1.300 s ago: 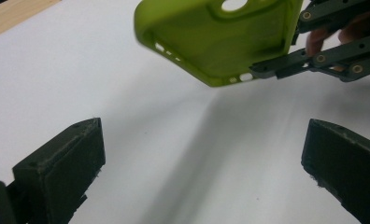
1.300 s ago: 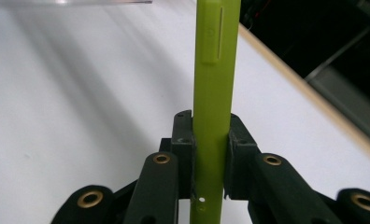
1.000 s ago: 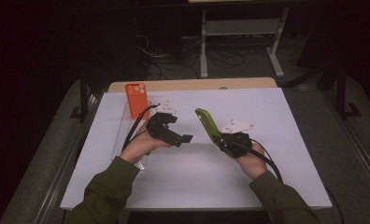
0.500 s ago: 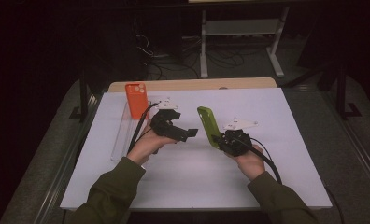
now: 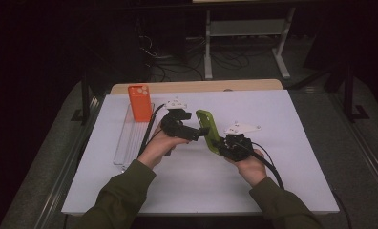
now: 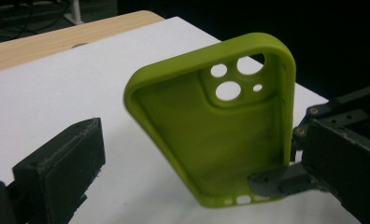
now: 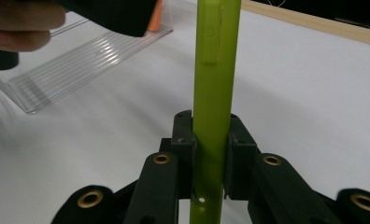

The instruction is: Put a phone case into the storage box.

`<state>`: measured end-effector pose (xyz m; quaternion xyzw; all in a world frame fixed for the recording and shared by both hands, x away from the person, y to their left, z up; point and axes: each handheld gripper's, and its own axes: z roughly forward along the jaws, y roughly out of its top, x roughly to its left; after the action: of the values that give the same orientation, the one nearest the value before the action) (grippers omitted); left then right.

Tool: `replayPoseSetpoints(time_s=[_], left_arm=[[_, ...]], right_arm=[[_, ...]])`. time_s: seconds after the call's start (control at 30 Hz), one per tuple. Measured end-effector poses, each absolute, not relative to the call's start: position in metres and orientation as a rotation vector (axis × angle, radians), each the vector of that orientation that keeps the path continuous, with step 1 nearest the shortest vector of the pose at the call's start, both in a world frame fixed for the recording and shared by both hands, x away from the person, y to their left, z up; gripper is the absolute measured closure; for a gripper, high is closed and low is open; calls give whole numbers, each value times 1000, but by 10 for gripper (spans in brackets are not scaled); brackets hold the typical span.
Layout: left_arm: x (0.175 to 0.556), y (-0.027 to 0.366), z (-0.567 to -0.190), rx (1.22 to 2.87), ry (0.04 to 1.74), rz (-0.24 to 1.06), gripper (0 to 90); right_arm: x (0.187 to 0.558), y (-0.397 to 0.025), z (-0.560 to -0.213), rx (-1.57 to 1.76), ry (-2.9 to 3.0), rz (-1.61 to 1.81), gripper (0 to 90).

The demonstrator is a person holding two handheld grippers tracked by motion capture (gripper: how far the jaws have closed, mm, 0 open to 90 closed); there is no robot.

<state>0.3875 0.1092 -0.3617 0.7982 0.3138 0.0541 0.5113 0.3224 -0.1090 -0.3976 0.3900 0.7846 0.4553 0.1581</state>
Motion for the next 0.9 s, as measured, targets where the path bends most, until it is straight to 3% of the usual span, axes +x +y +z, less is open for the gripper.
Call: replayPoseSetpoints(time_s=[0.5, 0.9], left_arm=[[390, 95, -370, 1875, 774, 81, 0], [390, 97, -369, 1845, 775, 94, 93]], right_arm=[[316, -98, -397, 1076, 2268, 1338, 761], [317, -96, -401, 1078, 2278, 1315, 762]])
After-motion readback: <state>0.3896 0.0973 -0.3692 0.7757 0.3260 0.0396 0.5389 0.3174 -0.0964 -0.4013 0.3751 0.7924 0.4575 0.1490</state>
